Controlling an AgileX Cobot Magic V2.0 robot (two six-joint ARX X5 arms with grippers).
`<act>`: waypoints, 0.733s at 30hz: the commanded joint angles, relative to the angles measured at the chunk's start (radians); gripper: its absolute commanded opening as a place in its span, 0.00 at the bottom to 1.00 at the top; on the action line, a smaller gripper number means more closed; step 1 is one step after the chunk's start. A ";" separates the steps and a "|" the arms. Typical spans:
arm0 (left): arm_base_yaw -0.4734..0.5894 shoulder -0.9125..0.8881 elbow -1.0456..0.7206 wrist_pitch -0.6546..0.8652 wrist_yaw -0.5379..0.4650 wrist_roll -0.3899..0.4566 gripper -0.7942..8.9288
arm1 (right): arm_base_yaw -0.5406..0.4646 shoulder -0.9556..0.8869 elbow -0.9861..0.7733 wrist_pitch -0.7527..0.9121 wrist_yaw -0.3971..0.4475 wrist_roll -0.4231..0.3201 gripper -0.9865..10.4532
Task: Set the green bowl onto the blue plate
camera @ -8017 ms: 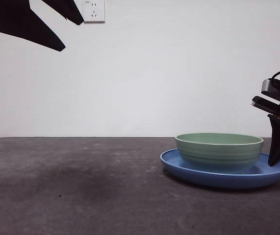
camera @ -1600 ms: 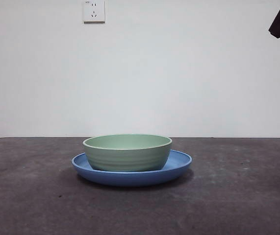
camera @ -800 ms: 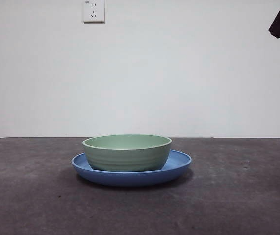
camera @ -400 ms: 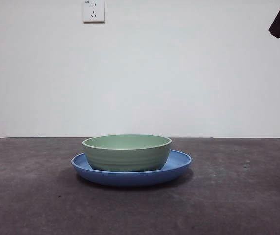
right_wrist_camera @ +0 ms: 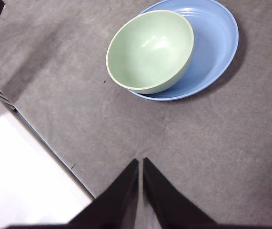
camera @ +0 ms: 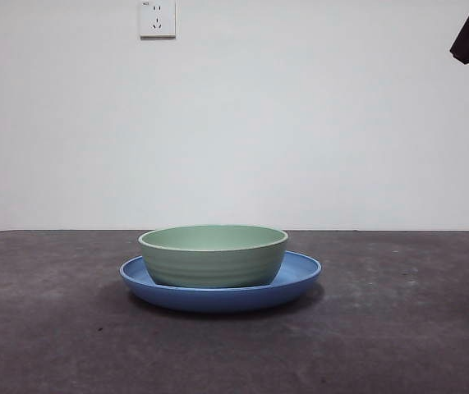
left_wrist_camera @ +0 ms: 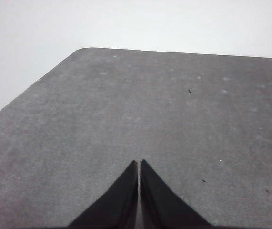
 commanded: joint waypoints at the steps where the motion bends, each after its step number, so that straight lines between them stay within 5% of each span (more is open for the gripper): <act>1: 0.002 -0.002 -0.021 -0.007 -0.002 -0.005 0.09 | 0.006 0.007 0.003 0.010 0.000 -0.008 0.09; 20: 0.002 -0.002 -0.021 -0.007 -0.002 -0.005 0.09 | 0.003 0.006 0.003 0.009 0.002 -0.008 0.09; 22: 0.002 -0.002 -0.021 -0.007 -0.002 -0.005 0.09 | -0.020 -0.012 0.003 0.013 0.014 -0.083 0.09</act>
